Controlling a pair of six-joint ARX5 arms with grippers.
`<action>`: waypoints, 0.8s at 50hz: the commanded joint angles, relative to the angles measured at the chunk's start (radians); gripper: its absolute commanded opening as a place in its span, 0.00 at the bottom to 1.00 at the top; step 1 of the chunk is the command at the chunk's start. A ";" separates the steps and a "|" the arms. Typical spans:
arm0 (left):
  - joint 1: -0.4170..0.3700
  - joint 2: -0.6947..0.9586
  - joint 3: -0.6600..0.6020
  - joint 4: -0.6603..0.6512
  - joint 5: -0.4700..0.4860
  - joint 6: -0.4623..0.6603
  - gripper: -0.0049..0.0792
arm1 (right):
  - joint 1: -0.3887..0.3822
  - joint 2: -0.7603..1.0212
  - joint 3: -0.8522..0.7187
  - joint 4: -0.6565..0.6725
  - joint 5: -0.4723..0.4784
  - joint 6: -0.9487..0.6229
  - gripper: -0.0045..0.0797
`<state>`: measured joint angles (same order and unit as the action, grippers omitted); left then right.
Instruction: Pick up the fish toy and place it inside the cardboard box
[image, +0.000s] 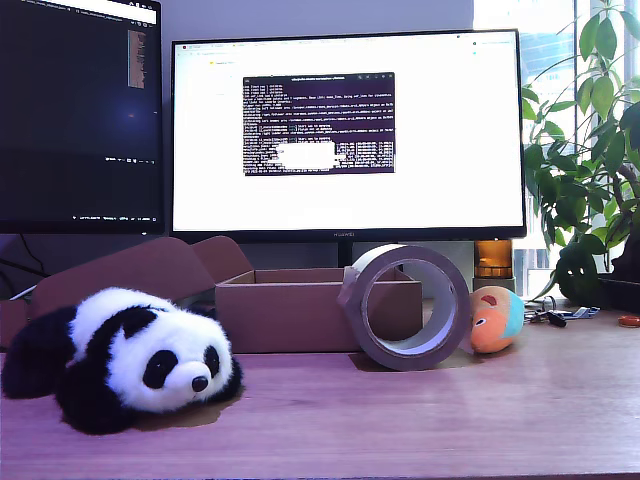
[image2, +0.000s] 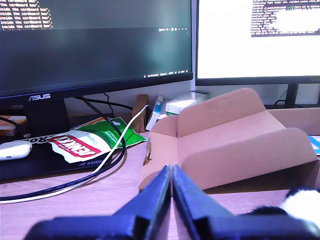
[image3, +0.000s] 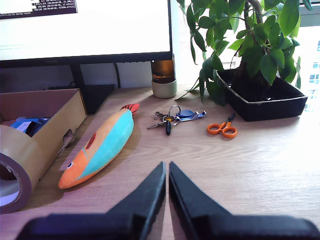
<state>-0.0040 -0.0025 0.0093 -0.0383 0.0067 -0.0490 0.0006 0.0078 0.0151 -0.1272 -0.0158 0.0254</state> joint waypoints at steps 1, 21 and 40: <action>0.000 -0.004 -0.011 -0.155 0.041 -0.033 0.04 | -0.003 -0.006 -0.009 -0.028 -0.003 0.004 0.04; -0.001 -0.004 -0.011 -0.149 0.129 -0.042 0.04 | -0.003 -0.006 -0.009 -0.013 -0.004 0.004 0.04; -0.047 -0.004 -0.011 -0.142 0.424 -0.037 0.04 | -0.003 -0.006 -0.005 0.059 -0.038 0.137 0.04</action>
<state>-0.0406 -0.0029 0.0128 -0.1799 0.4137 -0.0868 0.0006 0.0078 0.0154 -0.0753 -0.0479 0.1410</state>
